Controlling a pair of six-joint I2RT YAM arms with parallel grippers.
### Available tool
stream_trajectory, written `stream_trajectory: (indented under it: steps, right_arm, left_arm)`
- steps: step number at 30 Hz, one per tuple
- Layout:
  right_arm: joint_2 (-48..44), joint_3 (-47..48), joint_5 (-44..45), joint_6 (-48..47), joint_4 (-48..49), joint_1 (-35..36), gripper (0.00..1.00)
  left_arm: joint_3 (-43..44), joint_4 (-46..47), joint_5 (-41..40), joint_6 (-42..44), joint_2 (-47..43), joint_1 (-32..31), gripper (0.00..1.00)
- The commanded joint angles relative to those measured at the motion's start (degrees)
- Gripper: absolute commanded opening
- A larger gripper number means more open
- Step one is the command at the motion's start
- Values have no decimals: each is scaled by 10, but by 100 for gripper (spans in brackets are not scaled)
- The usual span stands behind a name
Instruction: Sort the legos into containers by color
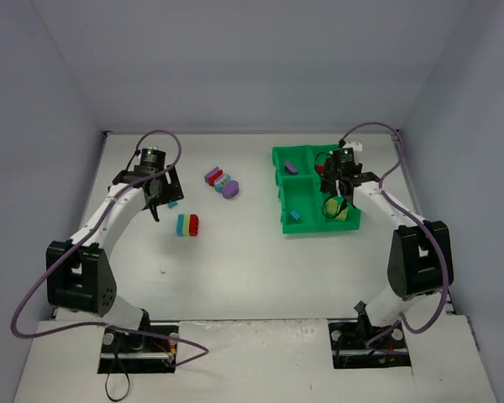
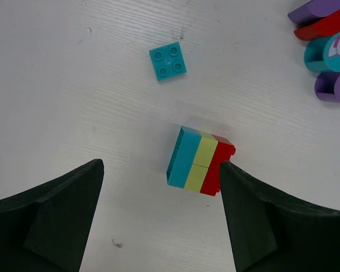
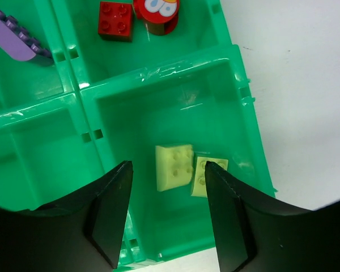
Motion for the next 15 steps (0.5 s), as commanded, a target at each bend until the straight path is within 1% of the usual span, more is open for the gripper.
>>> stream_trajectory:
  steps: [1, 7, 10, 13, 14, 15]
  right_arm:
    - [-17, 29, -6, 18, 16, 1, 51]
    - [-65, 7, -15, 15, 20, 4, 52]
    - [-93, -3, -34, 12, 21, 4, 52]
    - [-119, -13, -57, 8, 23, 5, 53]
    - [-130, -17, -58, 7, 25, 4, 53]
    - [-137, -25, -61, 5, 25, 5, 53]
  left_arm:
    - [32, 33, -27, -20, 23, 6, 76]
    - [51, 46, -29, -36, 98, 11, 76]
    - [62, 53, -36, -40, 132, 15, 76]
    - [82, 59, -39, -46, 163, 25, 71]
    - [85, 62, -41, -46, 170, 26, 67]
    - [98, 64, -43, -47, 185, 27, 65]
